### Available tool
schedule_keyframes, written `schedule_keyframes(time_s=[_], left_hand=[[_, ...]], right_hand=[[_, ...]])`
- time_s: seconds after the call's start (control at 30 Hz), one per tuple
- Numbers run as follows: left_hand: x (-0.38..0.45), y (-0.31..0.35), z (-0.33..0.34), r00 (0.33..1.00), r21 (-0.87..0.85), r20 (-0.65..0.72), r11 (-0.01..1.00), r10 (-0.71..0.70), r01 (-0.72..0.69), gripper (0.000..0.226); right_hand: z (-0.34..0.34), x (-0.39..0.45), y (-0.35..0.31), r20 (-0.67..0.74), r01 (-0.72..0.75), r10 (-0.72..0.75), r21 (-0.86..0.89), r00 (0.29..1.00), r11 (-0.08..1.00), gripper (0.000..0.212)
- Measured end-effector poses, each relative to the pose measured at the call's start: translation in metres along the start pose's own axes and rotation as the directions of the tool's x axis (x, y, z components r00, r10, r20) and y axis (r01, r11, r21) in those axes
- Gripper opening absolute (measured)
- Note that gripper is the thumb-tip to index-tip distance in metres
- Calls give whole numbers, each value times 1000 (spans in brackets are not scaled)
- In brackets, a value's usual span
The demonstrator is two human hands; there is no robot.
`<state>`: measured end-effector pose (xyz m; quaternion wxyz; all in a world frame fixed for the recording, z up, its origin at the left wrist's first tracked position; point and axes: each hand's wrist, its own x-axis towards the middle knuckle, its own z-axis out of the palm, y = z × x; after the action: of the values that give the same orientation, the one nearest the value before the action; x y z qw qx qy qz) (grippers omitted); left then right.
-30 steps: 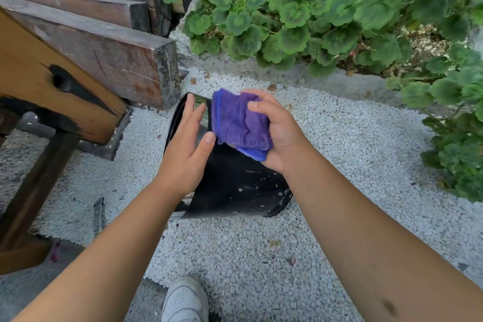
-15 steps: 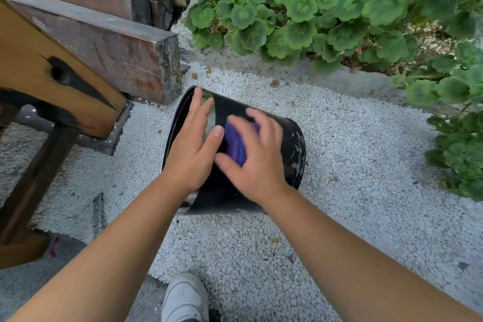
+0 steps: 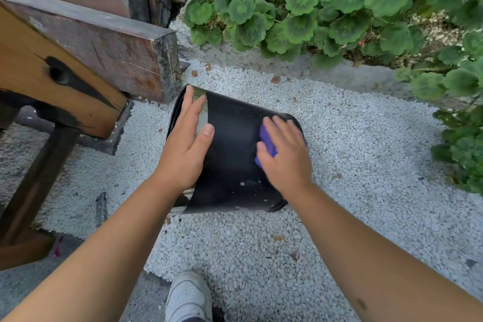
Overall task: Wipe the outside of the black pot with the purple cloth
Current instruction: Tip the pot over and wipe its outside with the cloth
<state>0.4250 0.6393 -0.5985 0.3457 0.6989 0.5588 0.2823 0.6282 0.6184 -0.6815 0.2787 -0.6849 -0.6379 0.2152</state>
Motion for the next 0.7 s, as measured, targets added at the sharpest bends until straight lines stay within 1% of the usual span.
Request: schedule_keyframes(time_s=[0.07, 0.13, 0.23, 0.27, 0.3, 0.33, 0.4, 0.43, 0.47, 0.5, 0.57, 0.67, 0.7], left_hand=[[1, 2, 2, 1000, 23, 2, 1000, -13, 13, 80], [2, 6, 4, 1000, 54, 3, 998, -22, 22, 76], [4, 9, 7, 1000, 60, -3, 998, -22, 22, 75], [4, 9, 7, 1000, 53, -8, 998, -19, 20, 75], [4, 9, 8, 1000, 48, -12, 999, -18, 19, 75], [4, 9, 8, 1000, 45, -13, 999, -16, 16, 76], [6, 10, 9, 1000, 34, -12, 999, 2, -2, 83], [7, 10, 9, 1000, 26, -10, 1000, 16, -16, 85], [8, 9, 9, 1000, 20, -8, 1000, 23, -23, 84], [8, 9, 9, 1000, 11, -9, 1000, 18, -18, 80], [8, 7, 7, 1000, -8, -9, 1000, 0, 0, 75], [5, 4, 6, 1000, -9, -15, 1000, 2, -2, 80], [5, 3, 5, 1000, -3, -17, 1000, 0, 0, 84]], right_hand=[[-2, 6, 19, 17, -70, 70, 5, 997, 998, 55], [-2, 9, 25, -20, -125, 126, 10, 992, 992, 53], [-2, 13, 18, -37, -280, 282, 49, 959, 959, 53], [-5, 15, 12, -38, -302, 306, 88, 951, 949, 54], [-9, 17, 3, -53, -290, 299, 137, 953, 947, 54], [-13, 18, -10, -78, -238, 254, 176, 964, 955, 53], [-17, 16, -46, -125, -28, 56, 217, 991, 976, 45], [-13, 12, -66, -151, 88, -55, 223, 987, 971, 41], [-9, 8, -83, -173, 171, -134, 227, 976, 959, 38], [-6, 4, -95, -188, 213, -171, 234, 967, 949, 37], [-2, 2, -98, -193, 243, -202, 219, 960, 945, 40], [-1, 1, -70, -124, 379, -370, 56, 921, 924, 60], [0, 2, -61, -106, 384, -379, 32, 919, 923, 64]])
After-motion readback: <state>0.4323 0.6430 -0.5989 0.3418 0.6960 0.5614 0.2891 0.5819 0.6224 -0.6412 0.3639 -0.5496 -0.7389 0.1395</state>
